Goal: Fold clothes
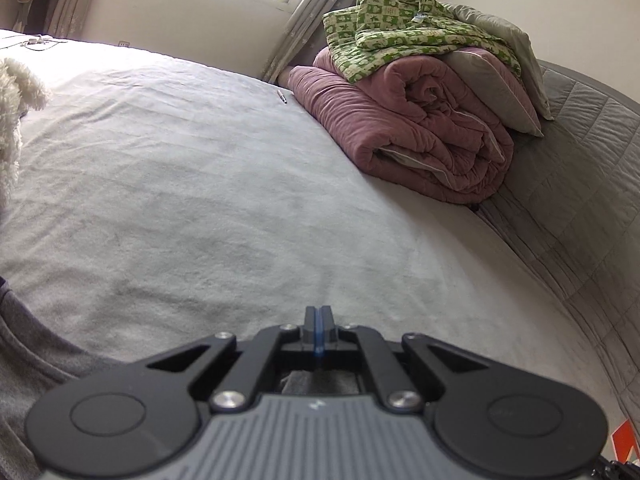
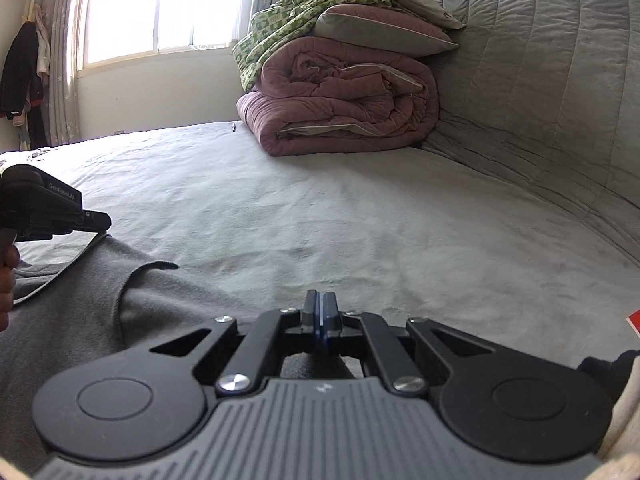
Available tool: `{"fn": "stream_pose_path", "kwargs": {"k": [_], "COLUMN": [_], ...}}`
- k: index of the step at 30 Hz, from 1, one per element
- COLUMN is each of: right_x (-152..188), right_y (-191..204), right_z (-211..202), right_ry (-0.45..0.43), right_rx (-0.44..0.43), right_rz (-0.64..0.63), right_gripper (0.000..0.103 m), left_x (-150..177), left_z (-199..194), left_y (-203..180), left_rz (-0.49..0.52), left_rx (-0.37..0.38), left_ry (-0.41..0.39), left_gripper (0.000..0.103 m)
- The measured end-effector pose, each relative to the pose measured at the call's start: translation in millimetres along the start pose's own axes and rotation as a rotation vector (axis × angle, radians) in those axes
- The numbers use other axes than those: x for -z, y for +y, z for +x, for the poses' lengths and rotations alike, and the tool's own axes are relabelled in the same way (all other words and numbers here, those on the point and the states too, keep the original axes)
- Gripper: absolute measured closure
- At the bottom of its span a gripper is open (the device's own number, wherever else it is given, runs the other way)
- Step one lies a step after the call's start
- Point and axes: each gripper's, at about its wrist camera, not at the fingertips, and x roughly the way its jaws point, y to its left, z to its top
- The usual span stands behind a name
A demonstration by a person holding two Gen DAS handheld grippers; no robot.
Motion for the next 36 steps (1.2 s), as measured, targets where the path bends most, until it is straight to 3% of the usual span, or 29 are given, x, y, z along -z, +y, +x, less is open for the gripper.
{"fn": "stream_pose_path", "kwargs": {"k": [3,8,11,13,17,22,26,29,32,34,36], "right_x": [3.4,0.5,-1.9,-3.5,-6.7,-8.0,-4.4,-0.4,3.0,3.8,4.3], "right_y": [-5.2,-4.5,-1.5,0.5,4.5,8.4,8.5,7.8,13.3,14.7,13.3], "right_z": [8.0,6.8,3.9,1.9,-2.1,-6.3,-6.5,-0.4,3.2,4.8,6.3], "right_ry": [0.0,0.067,0.105,0.131,0.182,0.261,0.315,0.344,0.348,0.332,0.319], "right_rx": [0.037,-0.006,-0.025,-0.038,-0.063,-0.063,-0.09,-0.135,-0.147,-0.149,-0.147], "right_rz": [0.01,0.027,0.023,0.02,0.013,-0.033,-0.064,-0.041,-0.063,-0.06,-0.054], "right_gripper": [0.103,0.101,0.07,0.056,0.056,0.056,0.056,0.058,0.086,0.098,0.102], "left_x": [5.2,1.3,-0.2,1.2,5.1,4.0,-4.7,-5.4,-3.9,-1.4,2.1], "left_z": [4.0,-3.0,-19.0,-31.5,-41.3,-17.6,4.4,9.7,9.1,9.3,9.0], "left_y": [-1.1,-10.2,-15.9,-17.6,-6.2,9.9,22.9,29.0,30.2,27.5,21.1], "left_rz": [0.028,0.083,0.096,0.099,0.079,0.095,0.108,0.099,0.081,0.074,0.095], "left_rx": [-0.016,-0.039,-0.035,-0.033,-0.031,-0.043,0.006,0.051,0.091,0.12,0.111], "left_ry": [0.002,0.008,-0.011,-0.027,-0.023,0.048,0.111,0.115,0.121,0.132,0.123], "left_gripper": [0.103,0.1,0.084,0.071,0.067,0.067,0.066,0.066,0.071,0.085,0.095]}}
